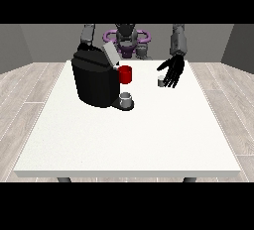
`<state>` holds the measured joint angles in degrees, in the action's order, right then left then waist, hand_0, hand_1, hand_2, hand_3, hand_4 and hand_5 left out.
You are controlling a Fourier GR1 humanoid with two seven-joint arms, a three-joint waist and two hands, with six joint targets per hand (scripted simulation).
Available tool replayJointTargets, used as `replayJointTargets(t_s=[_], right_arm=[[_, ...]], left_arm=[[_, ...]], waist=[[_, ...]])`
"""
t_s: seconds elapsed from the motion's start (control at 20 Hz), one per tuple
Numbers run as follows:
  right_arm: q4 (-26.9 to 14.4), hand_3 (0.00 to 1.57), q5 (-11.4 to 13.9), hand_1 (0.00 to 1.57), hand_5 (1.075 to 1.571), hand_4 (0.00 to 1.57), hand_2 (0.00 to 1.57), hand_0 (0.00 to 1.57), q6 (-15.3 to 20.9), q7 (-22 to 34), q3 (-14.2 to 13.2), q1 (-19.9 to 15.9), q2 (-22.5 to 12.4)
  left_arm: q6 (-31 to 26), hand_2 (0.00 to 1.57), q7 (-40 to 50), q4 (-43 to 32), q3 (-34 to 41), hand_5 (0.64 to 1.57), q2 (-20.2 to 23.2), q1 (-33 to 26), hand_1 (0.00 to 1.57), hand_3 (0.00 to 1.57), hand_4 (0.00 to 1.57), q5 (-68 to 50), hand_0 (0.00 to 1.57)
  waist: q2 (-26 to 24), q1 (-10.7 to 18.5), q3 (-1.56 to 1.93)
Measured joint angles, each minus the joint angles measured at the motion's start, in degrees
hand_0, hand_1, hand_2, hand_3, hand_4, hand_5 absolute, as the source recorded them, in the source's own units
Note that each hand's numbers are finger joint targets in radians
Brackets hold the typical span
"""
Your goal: Insert the coffee pod into the coffee machine and close the lid
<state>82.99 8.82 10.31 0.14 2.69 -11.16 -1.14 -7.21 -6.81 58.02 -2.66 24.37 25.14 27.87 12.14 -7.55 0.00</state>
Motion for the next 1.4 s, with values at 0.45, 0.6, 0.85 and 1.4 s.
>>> replayJointTargets(t_s=[0.45, 0.6, 0.85, 1.4], right_arm=[[-5.16, 0.00, -0.25, 0.00, 1.571, 0.00, 0.00, 0.00, -0.78, -0.76, -1.50, -3.74, -0.59], [-5.58, 0.00, 0.30, 0.00, 1.571, 0.00, 0.00, 0.00, -0.98, -0.33, -0.77, -3.84, -0.32], [-7.11, 0.00, -0.49, 0.00, 1.571, 0.00, 0.00, 0.00, -2.24, -1.18, -1.00, -4.64, -0.25], [-12.28, 0.00, -0.51, 0.00, 1.571, 0.00, 0.00, 0.00, -1.47, -2.25, -3.16, -3.52, -1.04]], left_arm=[[7.51, 0.96, -2.82, -4.86, -3.60, 1.571, -1.36, 3.32, 0.82, 0.80, 0.37, 10.33, 0.82], [7.55, 1.02, -3.21, -7.75, -4.44, 1.571, -0.68, 4.49, 0.87, 0.88, 0.34, 13.11, 0.87], [6.11, 0.96, -2.30, -11.32, -6.35, 1.571, -0.32, 6.04, 0.79, 0.85, 0.39, 17.44, 0.79], [4.76, 1.37, -5.81, -16.39, -5.82, 1.571, -2.54, 8.47, 1.37, 1.30, 0.48, 21.50, 1.37]], waist=[[0.94, 0.52, -0.01], [0.93, -0.30, 0.00], [0.64, -0.83, 0.06], [-2.70, 0.81, 0.03]])
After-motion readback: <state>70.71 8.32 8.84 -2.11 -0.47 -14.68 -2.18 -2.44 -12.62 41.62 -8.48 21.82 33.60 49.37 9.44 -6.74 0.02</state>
